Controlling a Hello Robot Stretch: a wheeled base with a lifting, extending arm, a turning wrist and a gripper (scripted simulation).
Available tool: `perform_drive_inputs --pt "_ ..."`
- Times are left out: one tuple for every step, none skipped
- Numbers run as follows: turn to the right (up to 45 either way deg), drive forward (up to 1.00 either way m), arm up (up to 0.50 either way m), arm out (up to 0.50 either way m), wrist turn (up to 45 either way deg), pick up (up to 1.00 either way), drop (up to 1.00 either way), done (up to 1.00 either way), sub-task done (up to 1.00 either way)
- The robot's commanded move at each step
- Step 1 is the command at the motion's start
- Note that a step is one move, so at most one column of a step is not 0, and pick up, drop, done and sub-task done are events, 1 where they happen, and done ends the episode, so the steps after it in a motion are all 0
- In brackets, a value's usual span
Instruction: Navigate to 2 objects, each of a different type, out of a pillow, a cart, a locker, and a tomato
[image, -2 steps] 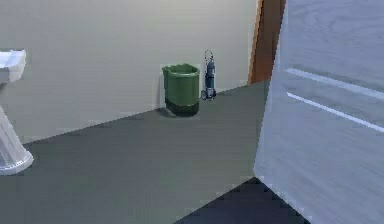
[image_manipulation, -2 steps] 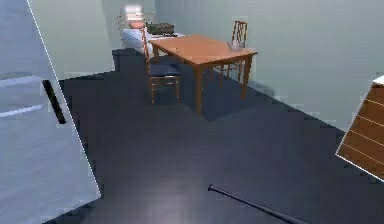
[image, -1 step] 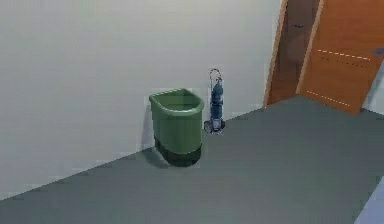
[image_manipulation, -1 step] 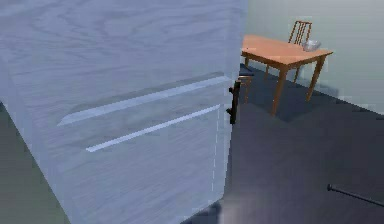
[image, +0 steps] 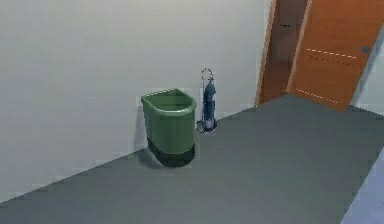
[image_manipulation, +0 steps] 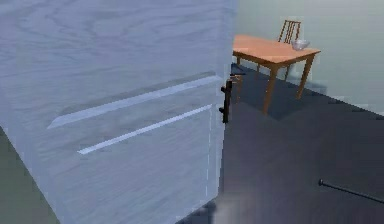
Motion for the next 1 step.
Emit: perform_drive_inputs --pt "-6.0 0.0 0.0 0.0 0.0 0.0 0.0 0.0 0.0"
